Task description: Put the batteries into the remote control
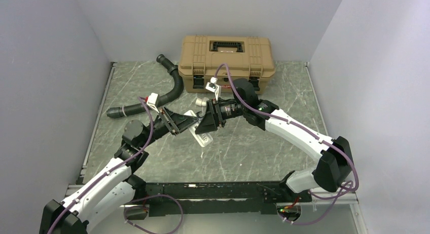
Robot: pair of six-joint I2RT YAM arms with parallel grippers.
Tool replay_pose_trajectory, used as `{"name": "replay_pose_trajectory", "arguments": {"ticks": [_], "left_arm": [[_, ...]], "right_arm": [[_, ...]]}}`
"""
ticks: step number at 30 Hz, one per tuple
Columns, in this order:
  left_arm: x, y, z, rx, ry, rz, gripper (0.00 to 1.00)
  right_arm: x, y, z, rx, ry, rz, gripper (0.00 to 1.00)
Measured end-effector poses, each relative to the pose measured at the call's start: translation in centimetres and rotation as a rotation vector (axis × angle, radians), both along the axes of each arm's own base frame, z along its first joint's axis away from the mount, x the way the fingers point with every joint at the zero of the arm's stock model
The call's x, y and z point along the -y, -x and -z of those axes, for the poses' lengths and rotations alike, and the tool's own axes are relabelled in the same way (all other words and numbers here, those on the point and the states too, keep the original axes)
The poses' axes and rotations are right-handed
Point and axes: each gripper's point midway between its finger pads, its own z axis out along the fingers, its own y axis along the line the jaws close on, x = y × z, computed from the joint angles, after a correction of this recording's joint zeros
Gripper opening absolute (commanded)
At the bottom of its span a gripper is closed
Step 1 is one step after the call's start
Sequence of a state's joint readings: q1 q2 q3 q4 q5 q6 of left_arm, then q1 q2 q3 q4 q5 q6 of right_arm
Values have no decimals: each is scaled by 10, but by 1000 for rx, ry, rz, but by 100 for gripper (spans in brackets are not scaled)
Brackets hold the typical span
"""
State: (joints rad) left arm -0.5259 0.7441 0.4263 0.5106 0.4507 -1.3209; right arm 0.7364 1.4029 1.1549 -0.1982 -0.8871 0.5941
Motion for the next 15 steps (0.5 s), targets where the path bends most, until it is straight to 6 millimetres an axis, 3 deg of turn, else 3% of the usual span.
{"name": "replay_pose_trajectory", "arguments": {"ticks": [9,15], "left_arm": [[0,-1,3,14,-29,-6,0],[2,-3,-3,50,-64,-11,0]], "right_arm": [[1,2,3,-7,3,-3,64],[4,7,-1,-2,-24,-10,50]]}}
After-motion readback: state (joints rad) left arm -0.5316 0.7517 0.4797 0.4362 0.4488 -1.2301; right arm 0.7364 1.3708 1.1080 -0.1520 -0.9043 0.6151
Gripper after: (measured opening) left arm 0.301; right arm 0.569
